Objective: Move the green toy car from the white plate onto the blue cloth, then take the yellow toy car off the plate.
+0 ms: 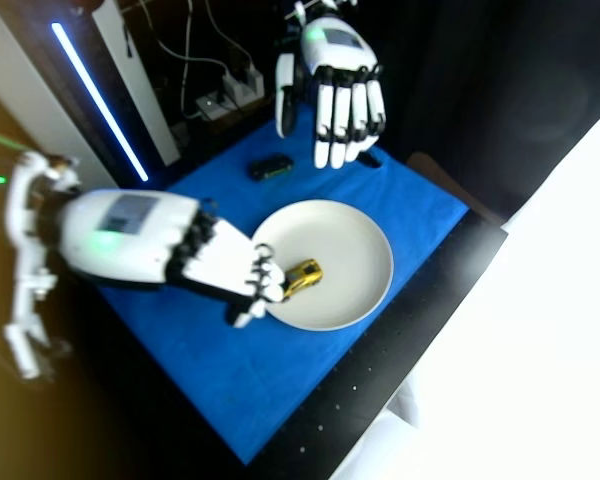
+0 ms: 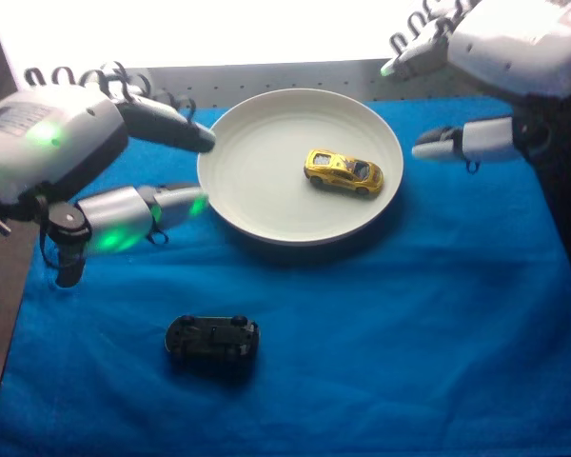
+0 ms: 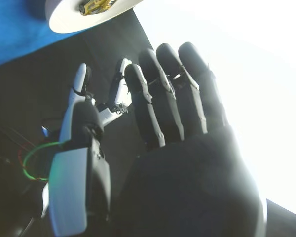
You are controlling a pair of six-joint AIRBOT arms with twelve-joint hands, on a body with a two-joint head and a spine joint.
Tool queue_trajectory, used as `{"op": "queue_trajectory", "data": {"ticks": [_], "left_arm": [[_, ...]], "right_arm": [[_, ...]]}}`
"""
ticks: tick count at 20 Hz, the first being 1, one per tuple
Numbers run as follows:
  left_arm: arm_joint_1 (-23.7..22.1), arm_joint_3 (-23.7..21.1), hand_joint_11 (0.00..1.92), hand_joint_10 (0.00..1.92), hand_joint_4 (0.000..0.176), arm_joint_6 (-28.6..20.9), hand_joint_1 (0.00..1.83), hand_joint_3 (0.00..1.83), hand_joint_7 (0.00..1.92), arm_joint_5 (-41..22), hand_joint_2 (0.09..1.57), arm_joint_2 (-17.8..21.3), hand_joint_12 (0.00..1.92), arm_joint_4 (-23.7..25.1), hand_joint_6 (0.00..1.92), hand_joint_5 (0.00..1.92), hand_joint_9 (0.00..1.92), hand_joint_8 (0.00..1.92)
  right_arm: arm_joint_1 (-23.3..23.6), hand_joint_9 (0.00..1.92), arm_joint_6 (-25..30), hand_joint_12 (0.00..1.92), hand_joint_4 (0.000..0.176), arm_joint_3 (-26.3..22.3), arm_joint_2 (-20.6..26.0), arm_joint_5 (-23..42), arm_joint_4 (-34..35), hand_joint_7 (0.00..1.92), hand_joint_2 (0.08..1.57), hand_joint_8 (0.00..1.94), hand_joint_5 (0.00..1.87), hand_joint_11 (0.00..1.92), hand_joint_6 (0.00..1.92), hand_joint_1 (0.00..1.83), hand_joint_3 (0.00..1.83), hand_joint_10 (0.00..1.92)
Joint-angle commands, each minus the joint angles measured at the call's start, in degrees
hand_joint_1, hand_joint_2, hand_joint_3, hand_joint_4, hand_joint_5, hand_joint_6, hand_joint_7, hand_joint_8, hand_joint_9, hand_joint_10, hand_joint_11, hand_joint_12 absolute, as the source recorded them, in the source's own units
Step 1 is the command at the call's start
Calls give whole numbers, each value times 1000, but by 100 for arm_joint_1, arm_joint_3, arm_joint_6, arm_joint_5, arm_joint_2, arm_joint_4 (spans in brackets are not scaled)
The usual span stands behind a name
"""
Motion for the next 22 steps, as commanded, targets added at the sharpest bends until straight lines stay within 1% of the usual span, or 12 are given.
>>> {"op": "queue_trajectory", "data": {"ticks": [1,2,3,4,5,6,7,8,11,13,16,22], "left_arm": [[-40,7,143,799,0,2,587,1,749,-771,1239,-20,1576,97,9,788,437,76],[-23,0,88,803,0,2,600,1,752,-795,1246,-21,1611,81,8,791,423,73],[-6,-6,62,821,139,2,779,5,758,-829,1281,-33,1614,69,1177,671,413,59],[-3,-6,39,811,169,2,780,8,763,-840,1316,-38,1594,68,1490,596,405,55],[-3,-10,52,793,175,2,783,0,775,-845,1325,-38,1581,68,1547,586,422,55],[1,-13,54,763,176,2,785,0,784,-848,1323,-40,1585,61,1552,587,436,51],[15,-15,61,753,176,1,794,0,787,-851,1317,-44,1592,43,1538,598,439,49],[29,-16,84,747,176,1,803,0,792,-860,1311,-63,1581,35,1523,609,451,46],[42,-21,175,910,176,-3,837,1,858,-873,1282,-107,1650,21,1460,654,483,70],[61,-24,306,853,176,-28,856,0,889,-880,1265,-132,1530,13,1416,684,565,80],[85,-27,293,806,176,-77,853,0,890,-899,1265,-142,1528,10,1418,682,580,72],[114,-26,306,959,176,-139,870,0,912,-953,1252,-174,1646,0,1387,703,553,88]], "right_arm": [[96,507,91,1881,0,56,-31,656,33,613,1036,1166,804,486,32,702,7,1725],[96,1060,226,1913,0,164,-99,654,66,1000,1005,1786,841,1083,45,770,0,1882],[96,1115,226,1919,0,233,-161,649,103,1062,984,1910,854,1141,51,777,0,1913],[102,463,226,1921,0,268,-198,642,105,531,964,1591,866,524,73,773,0,1818],[138,208,226,1921,0,315,-244,618,105,393,971,1131,843,107,83,788,0,1504],[146,59,226,1863,0,383,-322,581,124,370,1012,699,821,21,139,839,4,1173],[155,189,226,1832,0,486,-473,528,163,463,1030,679,717,3,552,837,3,1154],[164,272,226,1833,0,573,-576,441,164,533,1004,646,654,0,723,824,0,1119],[286,244,222,1650,0,706,-745,153,57,617,983,163,645,0,388,866,0,676],[314,229,221,1876,0,724,-816,112,-33,689,963,89,731,0,72,894,0,1021],[359,216,220,1912,0,726,-874,75,-127,698,969,223,742,18,11,863,0,1205],[383,353,218,1865,0,776,-1013,45,-174,717,973,182,683,93,0,869,0,1033]]}}
